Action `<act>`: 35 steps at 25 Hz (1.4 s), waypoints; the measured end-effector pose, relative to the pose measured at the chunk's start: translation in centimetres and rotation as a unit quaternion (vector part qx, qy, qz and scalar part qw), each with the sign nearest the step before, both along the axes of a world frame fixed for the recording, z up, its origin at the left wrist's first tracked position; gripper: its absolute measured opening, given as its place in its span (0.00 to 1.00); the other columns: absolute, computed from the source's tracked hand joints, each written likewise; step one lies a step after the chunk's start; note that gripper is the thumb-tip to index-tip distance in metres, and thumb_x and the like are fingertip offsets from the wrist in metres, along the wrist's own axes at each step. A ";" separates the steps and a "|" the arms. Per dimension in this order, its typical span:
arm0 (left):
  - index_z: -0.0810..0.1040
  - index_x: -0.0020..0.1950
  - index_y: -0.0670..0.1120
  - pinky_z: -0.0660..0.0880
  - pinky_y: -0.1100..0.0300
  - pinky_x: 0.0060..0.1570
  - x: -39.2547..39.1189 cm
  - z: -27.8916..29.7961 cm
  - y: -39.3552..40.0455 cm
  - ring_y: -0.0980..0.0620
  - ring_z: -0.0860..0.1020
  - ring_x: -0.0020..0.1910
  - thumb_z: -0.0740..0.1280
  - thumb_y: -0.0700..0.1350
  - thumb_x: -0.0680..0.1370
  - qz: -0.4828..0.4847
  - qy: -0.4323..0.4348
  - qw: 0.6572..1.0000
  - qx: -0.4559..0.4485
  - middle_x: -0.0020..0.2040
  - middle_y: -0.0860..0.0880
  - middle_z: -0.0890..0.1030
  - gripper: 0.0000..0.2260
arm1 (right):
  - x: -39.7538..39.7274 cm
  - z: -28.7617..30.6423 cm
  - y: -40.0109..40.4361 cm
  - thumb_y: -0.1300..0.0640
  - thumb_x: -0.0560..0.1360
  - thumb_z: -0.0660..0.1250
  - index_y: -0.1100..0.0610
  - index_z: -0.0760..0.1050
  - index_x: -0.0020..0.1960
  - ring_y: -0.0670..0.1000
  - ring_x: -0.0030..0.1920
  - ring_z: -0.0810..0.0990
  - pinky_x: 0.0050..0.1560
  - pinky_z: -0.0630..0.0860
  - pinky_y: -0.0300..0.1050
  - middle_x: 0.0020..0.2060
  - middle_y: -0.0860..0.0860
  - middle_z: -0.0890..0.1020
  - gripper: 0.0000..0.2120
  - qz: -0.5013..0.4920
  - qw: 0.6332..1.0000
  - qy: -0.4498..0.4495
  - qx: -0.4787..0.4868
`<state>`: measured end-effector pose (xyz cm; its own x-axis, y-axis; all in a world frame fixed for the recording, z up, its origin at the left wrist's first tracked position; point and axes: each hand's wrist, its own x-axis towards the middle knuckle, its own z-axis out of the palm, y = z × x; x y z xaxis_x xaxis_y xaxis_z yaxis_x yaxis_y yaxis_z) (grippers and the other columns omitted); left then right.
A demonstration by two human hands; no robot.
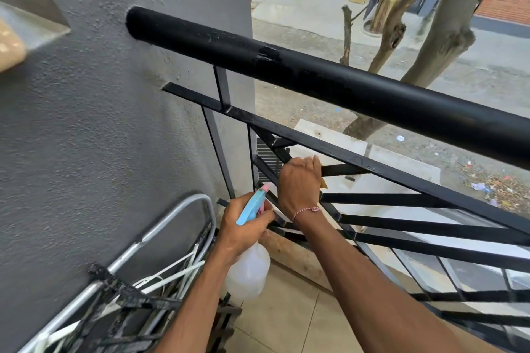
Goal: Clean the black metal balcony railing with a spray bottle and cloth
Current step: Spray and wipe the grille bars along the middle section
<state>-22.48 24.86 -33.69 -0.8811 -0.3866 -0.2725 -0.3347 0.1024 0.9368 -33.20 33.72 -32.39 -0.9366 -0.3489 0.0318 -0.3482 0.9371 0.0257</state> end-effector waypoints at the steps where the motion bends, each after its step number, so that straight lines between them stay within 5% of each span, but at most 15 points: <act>1: 0.78 0.38 0.46 0.81 0.43 0.38 0.1 0.0 -0.3 0.50 0.75 0.35 0.72 0.44 0.70 0.000 -0.003 1.000 -0.001 0.33 0.48 0.75 0.04 | -0.2 -0.2 -0.1 0.59 0.75 0.65 0.69 0.73 0.64 0.62 0.61 0.77 0.73 0.65 0.54 0.56 0.63 0.81 0.20 0.000 0.999 0.007 -0.043; 3: 0.79 0.40 0.48 0.82 0.40 0.41 0.1 -0.2 -0.4 0.49 0.76 0.36 0.73 0.41 0.74 -0.001 -0.008 1.000 -0.001 0.35 0.47 0.76 0.05 | -0.4 -0.9 0.0 0.65 0.72 0.68 0.68 0.75 0.59 0.60 0.53 0.80 0.64 0.73 0.52 0.48 0.61 0.83 0.16 -0.002 0.984 0.023 -0.177; 5: 0.80 0.43 0.49 0.82 0.43 0.40 -0.2 0.0 -0.2 0.48 0.78 0.38 0.74 0.41 0.76 0.002 -0.012 1.000 -0.003 0.37 0.47 0.77 0.05 | -0.2 0.0 -0.5 0.72 0.74 0.62 0.67 0.74 0.55 0.60 0.44 0.78 0.50 0.77 0.51 0.42 0.60 0.80 0.11 -0.036 0.925 -0.024 -0.376; 8: 0.82 0.52 0.49 0.84 0.55 0.39 -0.6 0.2 0.3 0.45 0.83 0.44 0.74 0.42 0.77 0.033 -0.015 0.999 0.029 0.44 0.44 0.82 0.06 | 0.1 0.7 -1.2 0.72 0.78 0.62 0.65 0.71 0.51 0.56 0.39 0.73 0.39 0.70 0.44 0.41 0.59 0.75 0.05 -0.030 0.876 -0.094 -0.472; 10: 0.82 0.53 0.47 0.85 0.50 0.42 -0.6 0.6 0.5 0.43 0.83 0.46 0.75 0.42 0.76 0.042 -0.019 0.999 0.026 0.47 0.40 0.82 0.07 | -0.2 -0.3 -0.4 0.67 0.76 0.69 0.66 0.69 0.62 0.57 0.53 0.76 0.55 0.76 0.44 0.55 0.61 0.76 0.17 0.048 0.931 -0.094 -0.349; 12: 0.82 0.46 0.47 0.85 0.44 0.42 -0.6 0.8 0.7 0.42 0.82 0.42 0.74 0.41 0.75 0.023 -0.014 1.000 0.008 0.43 0.38 0.81 0.03 | -0.8 -1.6 1.6 0.63 0.78 0.66 0.69 0.58 0.75 0.61 0.72 0.68 0.75 0.64 0.52 0.69 0.65 0.69 0.30 0.157 0.980 -0.019 -0.119; 14: 0.80 0.41 0.46 0.83 0.50 0.38 -0.6 1.3 1.5 0.46 0.78 0.38 0.72 0.38 0.76 0.007 -0.014 1.000 0.005 0.37 0.42 0.77 0.06 | -1.0 -1.0 3.8 0.59 0.83 0.57 0.72 0.50 0.77 0.66 0.75 0.63 0.78 0.57 0.58 0.73 0.70 0.64 0.30 0.185 0.980 0.035 0.064; 19: 0.77 0.42 0.52 0.82 0.57 0.38 -1.1 3.3 3.7 0.51 0.78 0.41 0.72 0.36 0.78 0.009 -0.013 1.000 0.025 0.38 0.49 0.76 0.11 | 1.2 2.5 5.3 0.43 0.83 0.55 0.63 0.67 0.74 0.73 0.75 0.59 0.76 0.51 0.69 0.73 0.69 0.66 0.29 0.214 0.878 0.080 0.420; 22: 0.78 0.45 0.52 0.83 0.57 0.39 -1.3 3.9 4.2 0.49 0.79 0.44 0.73 0.38 0.78 -0.004 -0.011 1.000 0.019 0.42 0.46 0.76 0.09 | 2.5 5.3 6.7 0.39 0.83 0.53 0.62 0.68 0.74 0.77 0.74 0.56 0.74 0.42 0.74 0.71 0.69 0.70 0.31 0.219 0.827 0.122 0.503; 26: 0.79 0.48 0.52 0.85 0.55 0.41 -1.5 5.1 5.2 0.48 0.80 0.45 0.73 0.39 0.78 -0.029 -0.009 1.000 0.004 0.45 0.44 0.79 0.08 | 3.8 8.3 10.1 0.40 0.84 0.51 0.60 0.59 0.79 0.76 0.76 0.46 0.75 0.40 0.70 0.76 0.70 0.57 0.31 0.265 0.780 0.119 0.554; 29: 0.80 0.48 0.47 0.85 0.53 0.41 -1.8 6.4 6.2 0.49 0.79 0.42 0.73 0.39 0.78 -0.049 0.006 0.999 0.008 0.42 0.45 0.77 0.04 | 3.7 10.2 12.6 0.50 0.86 0.50 0.65 0.57 0.79 0.72 0.77 0.43 0.78 0.41 0.65 0.77 0.71 0.52 0.27 0.259 0.867 0.061 0.422; 32: 0.80 0.49 0.49 0.84 0.56 0.40 -2.1 7.5 7.5 0.50 0.79 0.43 0.73 0.39 0.78 -0.070 0.007 0.997 0.020 0.44 0.45 0.77 0.06 | 4.4 12.5 16.5 0.59 0.84 0.55 0.64 0.55 0.79 0.62 0.79 0.56 0.77 0.58 0.54 0.79 0.63 0.57 0.26 0.224 0.965 -0.079 0.114; 35: 0.80 0.50 0.48 0.83 0.57 0.39 -2.1 8.0 8.7 0.49 0.80 0.44 0.73 0.39 0.78 -0.098 -0.001 0.995 0.011 0.47 0.41 0.79 0.05 | 6.4 13.8 20.4 0.62 0.83 0.59 0.54 0.70 0.71 0.48 0.55 0.79 0.54 0.76 0.38 0.63 0.54 0.79 0.18 0.047 0.945 -0.233 -0.224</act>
